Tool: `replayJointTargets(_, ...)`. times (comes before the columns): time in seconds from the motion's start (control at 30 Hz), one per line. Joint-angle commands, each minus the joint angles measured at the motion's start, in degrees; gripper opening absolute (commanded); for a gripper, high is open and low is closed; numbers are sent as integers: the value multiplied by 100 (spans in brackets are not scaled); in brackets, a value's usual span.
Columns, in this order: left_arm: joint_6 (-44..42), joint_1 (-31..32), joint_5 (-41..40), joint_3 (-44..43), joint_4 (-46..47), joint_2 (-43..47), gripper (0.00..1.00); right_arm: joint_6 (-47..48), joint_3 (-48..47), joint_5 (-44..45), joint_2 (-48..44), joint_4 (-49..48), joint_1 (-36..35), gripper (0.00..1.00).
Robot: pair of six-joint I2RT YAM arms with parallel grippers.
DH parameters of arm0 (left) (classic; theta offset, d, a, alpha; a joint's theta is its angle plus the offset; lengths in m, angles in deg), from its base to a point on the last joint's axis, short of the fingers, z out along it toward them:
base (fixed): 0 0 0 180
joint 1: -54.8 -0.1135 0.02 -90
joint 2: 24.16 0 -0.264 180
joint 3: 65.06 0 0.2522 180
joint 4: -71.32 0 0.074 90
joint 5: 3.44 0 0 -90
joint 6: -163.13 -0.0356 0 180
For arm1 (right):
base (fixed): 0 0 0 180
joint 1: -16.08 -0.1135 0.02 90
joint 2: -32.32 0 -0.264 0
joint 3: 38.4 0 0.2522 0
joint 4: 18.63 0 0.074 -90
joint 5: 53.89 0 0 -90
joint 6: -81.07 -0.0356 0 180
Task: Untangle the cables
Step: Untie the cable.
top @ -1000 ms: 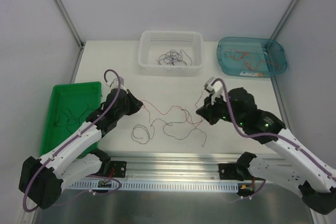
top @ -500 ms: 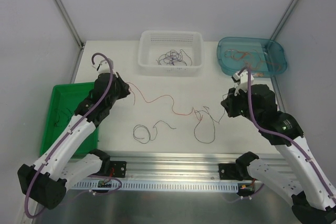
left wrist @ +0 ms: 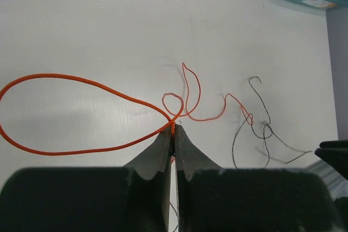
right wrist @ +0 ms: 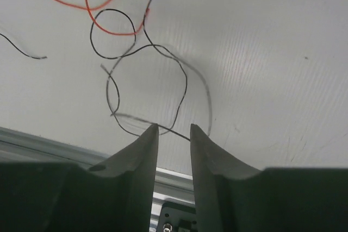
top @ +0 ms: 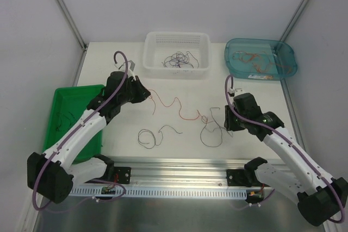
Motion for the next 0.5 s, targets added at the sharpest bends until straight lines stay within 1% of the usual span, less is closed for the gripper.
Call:
replayJointTargets(0.0,119,-8,901,-153,788,-605,0,-346,206,-167,-86,-468,21,34)
replayJointTargets(0.03,162,-8,1015,-135,911,-789,0,-320,233,-220,-78,-504,21,38)
replayJointTargets(0.07,171,0,1077,-135,1052,-1165,1,-294,242,-281,-95,-548,21,40)
replayJointTargets(0.13,145,9,1322,-301,1176,-1667,13,-206,251,-369,-156,-557,29,44)
replayJointTargets(0.2,110,70,1472,-381,1176,-1792,24,-136,224,-396,-235,-548,29,47)
replayJointTargets(0.23,58,97,1455,-329,1159,-1775,47,-92,216,-405,-340,-548,29,49)
replayJointTargets(0.3,-48,228,1219,-197,1072,-1460,73,-39,215,-396,-446,-557,21,53)
replayJointTargets(0.33,-179,281,1079,-49,836,-1311,87,-13,233,-396,-568,-574,29,55)
replayJointTargets(0.4,-451,448,569,84,475,-810,96,-12,251,-387,-648,-644,21,60)
replayJointTargets(0.43,-548,658,420,241,143,-652,99,-12,285,-396,-675,-662,21,62)
replayJointTargets(0.47,-636,773,288,321,-17,-363,99,-12,303,-405,-701,-723,29,63)
